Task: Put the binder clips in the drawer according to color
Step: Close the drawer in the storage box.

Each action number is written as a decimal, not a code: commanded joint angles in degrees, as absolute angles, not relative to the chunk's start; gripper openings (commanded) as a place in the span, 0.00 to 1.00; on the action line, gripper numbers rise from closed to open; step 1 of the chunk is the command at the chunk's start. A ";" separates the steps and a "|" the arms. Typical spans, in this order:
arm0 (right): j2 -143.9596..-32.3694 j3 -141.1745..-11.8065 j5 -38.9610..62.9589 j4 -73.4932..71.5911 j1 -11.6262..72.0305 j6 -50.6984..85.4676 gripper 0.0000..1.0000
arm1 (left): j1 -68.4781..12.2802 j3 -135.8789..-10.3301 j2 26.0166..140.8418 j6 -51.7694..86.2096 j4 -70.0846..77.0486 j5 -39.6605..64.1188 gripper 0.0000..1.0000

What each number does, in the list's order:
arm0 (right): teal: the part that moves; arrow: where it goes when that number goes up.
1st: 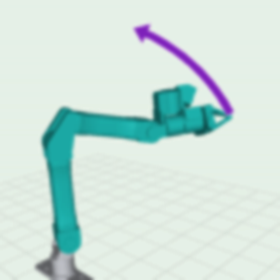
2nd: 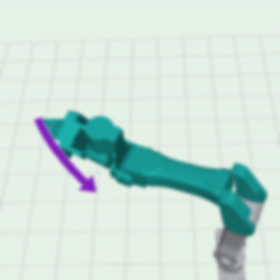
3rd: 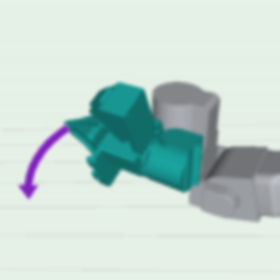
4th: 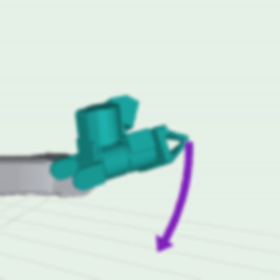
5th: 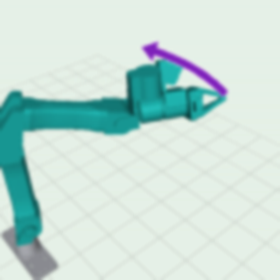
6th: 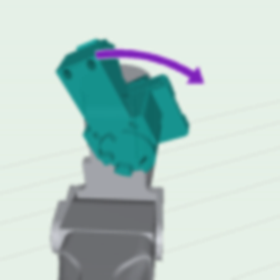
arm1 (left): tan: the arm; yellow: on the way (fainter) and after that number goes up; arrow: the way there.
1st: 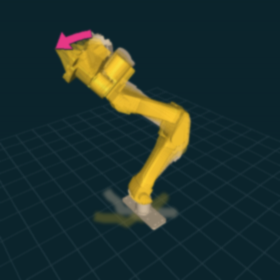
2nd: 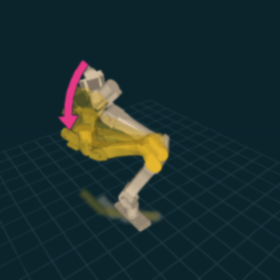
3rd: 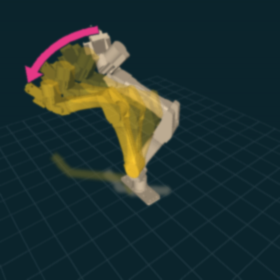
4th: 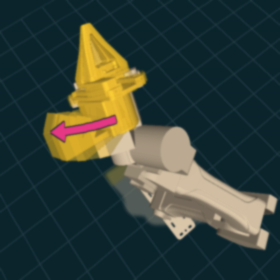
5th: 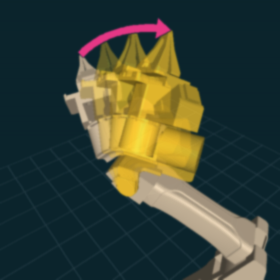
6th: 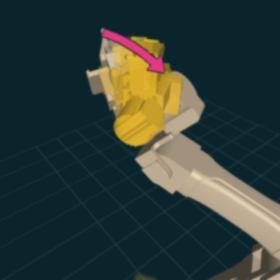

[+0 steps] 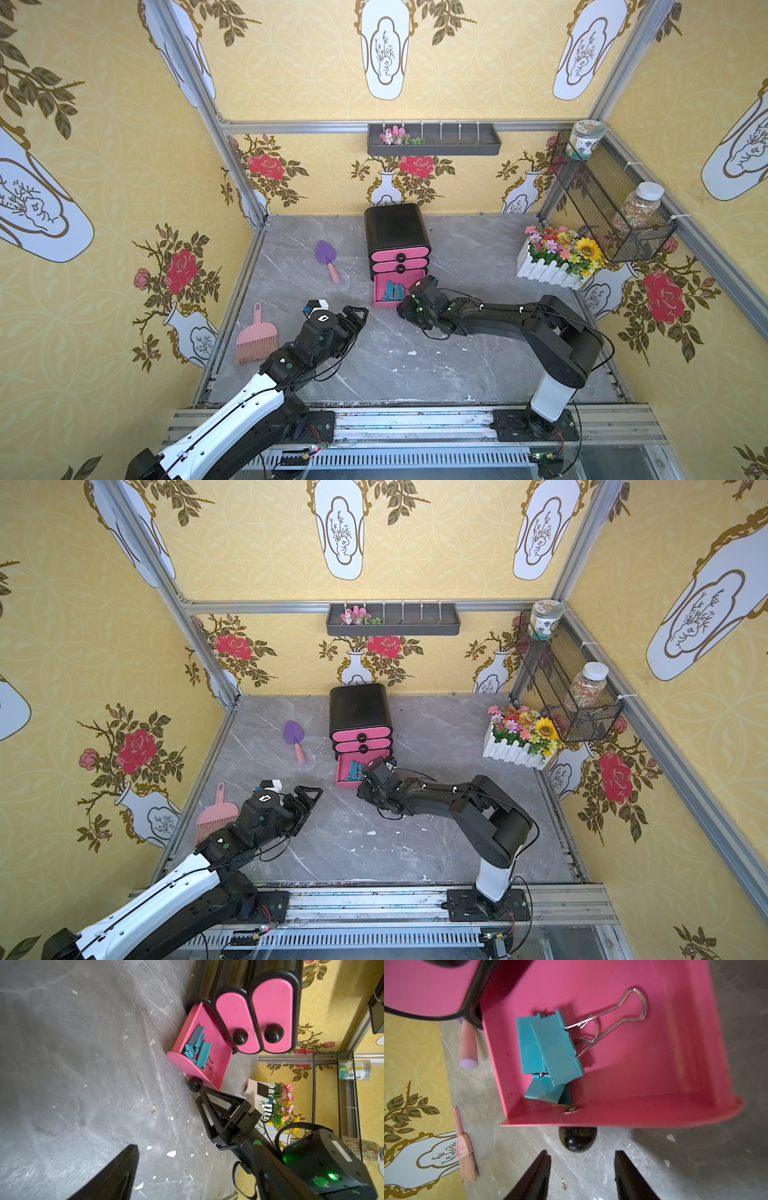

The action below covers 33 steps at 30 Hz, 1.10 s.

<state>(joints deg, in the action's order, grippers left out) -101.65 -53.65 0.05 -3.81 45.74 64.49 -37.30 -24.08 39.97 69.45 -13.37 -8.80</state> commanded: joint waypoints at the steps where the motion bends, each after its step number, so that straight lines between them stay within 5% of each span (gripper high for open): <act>1: -102.60 -54.27 0.15 -6.55 45.79 64.60 0.54 | -37.26 -23.71 39.51 69.27 -13.88 -9.03 0.90; 22: -105.42 -58.32 -0.83 -3.80 43.39 58.43 0.29 | -37.21 -23.12 37.05 69.83 -16.52 -9.67 0.90; 33: -106.55 -63.12 2.75 0.97 39.43 50.44 0.27 | -37.25 -23.20 37.26 69.93 -16.44 -9.59 0.90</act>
